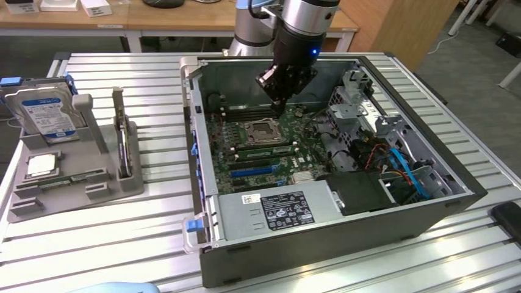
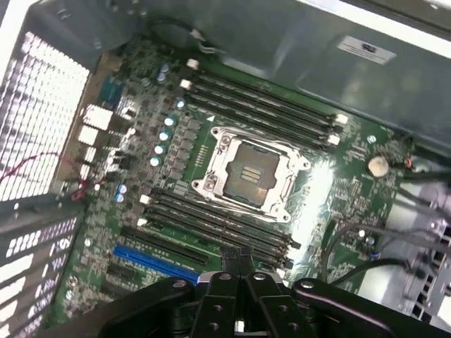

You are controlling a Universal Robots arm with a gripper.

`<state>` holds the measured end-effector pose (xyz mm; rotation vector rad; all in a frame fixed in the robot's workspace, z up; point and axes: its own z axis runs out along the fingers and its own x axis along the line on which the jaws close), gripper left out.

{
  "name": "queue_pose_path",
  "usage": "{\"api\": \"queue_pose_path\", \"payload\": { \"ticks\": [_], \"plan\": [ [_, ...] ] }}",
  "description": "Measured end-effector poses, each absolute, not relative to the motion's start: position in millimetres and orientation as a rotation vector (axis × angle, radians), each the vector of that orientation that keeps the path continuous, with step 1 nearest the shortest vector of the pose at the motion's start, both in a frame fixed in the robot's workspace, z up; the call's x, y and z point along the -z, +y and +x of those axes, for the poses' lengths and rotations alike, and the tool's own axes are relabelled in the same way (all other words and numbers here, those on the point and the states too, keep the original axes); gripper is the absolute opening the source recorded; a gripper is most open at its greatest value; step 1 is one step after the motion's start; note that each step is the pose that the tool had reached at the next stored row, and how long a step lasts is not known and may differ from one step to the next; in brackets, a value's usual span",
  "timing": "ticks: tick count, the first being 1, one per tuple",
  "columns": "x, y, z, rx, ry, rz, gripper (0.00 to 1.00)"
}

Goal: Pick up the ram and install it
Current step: 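Press down the ram until it locks into place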

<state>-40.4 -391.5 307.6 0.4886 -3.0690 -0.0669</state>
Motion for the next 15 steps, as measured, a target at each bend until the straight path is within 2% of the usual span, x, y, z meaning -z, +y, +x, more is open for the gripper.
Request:
{"api": "queue_pose_path", "payload": {
  "ticks": [15],
  "plan": [
    [-306.3, -391.4, -40.4, 0.071, -3.109, 0.153, 0.1]
  ]
}}
